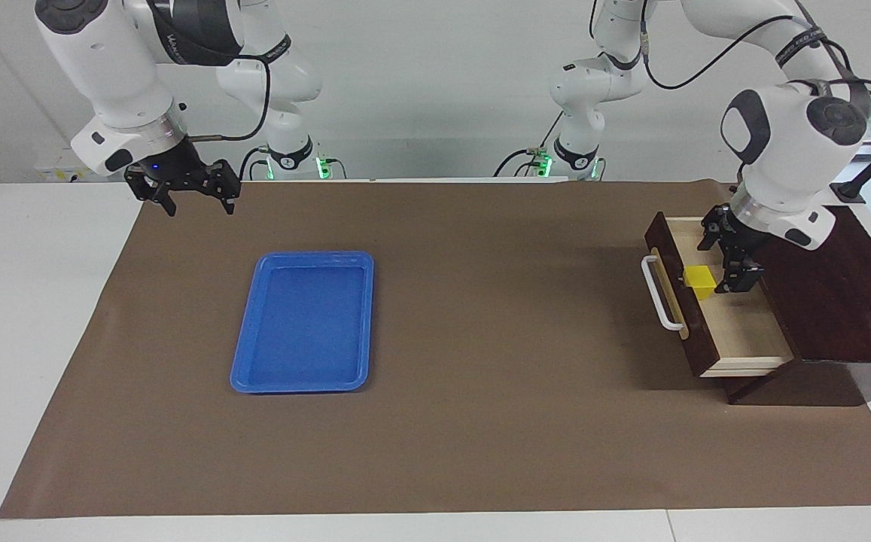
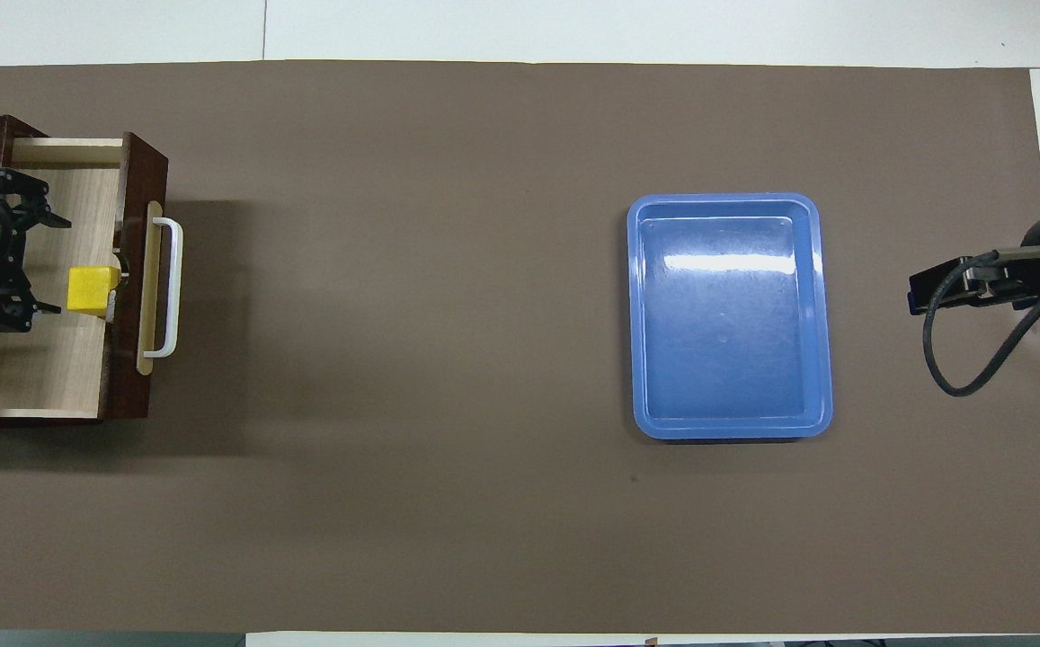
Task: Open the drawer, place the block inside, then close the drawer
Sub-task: 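Push the drawer shut with the left gripper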
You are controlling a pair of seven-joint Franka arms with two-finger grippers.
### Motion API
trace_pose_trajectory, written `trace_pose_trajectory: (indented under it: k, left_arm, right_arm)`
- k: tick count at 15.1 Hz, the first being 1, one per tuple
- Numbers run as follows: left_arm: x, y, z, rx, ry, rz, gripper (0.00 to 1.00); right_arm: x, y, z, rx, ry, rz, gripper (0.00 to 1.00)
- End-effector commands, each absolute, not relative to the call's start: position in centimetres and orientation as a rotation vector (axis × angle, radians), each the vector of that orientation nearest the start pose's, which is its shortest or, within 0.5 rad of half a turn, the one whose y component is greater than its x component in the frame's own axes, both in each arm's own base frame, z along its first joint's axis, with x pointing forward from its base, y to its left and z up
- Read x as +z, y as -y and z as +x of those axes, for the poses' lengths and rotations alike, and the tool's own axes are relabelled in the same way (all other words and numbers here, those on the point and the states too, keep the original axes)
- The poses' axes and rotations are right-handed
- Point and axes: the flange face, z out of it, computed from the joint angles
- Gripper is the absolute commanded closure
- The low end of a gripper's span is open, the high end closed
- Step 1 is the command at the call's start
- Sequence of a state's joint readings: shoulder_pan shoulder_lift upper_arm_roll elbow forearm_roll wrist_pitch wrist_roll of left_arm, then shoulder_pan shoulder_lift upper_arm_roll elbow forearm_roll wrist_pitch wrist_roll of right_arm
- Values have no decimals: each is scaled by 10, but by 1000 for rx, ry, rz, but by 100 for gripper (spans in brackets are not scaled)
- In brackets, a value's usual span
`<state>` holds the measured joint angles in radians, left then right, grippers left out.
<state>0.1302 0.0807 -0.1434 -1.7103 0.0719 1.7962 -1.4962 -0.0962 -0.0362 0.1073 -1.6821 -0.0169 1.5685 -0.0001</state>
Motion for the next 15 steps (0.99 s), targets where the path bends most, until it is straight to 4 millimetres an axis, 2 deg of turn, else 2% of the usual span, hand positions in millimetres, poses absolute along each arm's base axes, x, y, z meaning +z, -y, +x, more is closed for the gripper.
trace_pose_trajectory:
  k: [1,2,3,5,6,9,10,11,15]
  left_arm:
    - [561,56,584,-24,2019,-2354,0]
    - [554,85,577,-22,1979,-2370,0]
    - [547,104,570,-19,1970,-2366,0]
    - [527,125,562,3,1956,-2344,0]
    - [513,127,559,16,1957,-2327,0]
    - [471,123,555,-76,1911,-2345,0]
    - [463,116,557,-118,1888,-2357,0]
    - [458,111,560,-142,1847,-2395,0]
    - [450,61,571,-162,1810,-2447,0]
  right_arm:
    - [591,-7,542,114,-36,-3144,0]
    - [592,-8,541,109,-41,-3145,0]
    - [592,-8,541,111,-41,-3146,0]
    - [592,-10,541,111,-36,-3147,0]
    - [594,-11,540,109,-34,-3147,0]
    - [595,-11,539,104,-34,-3148,0]
    - [594,-11,539,106,-32,-3149,0]
    - [595,-11,539,104,-32,-3149,0]
    - [597,-3,537,104,-56,-3149,0]
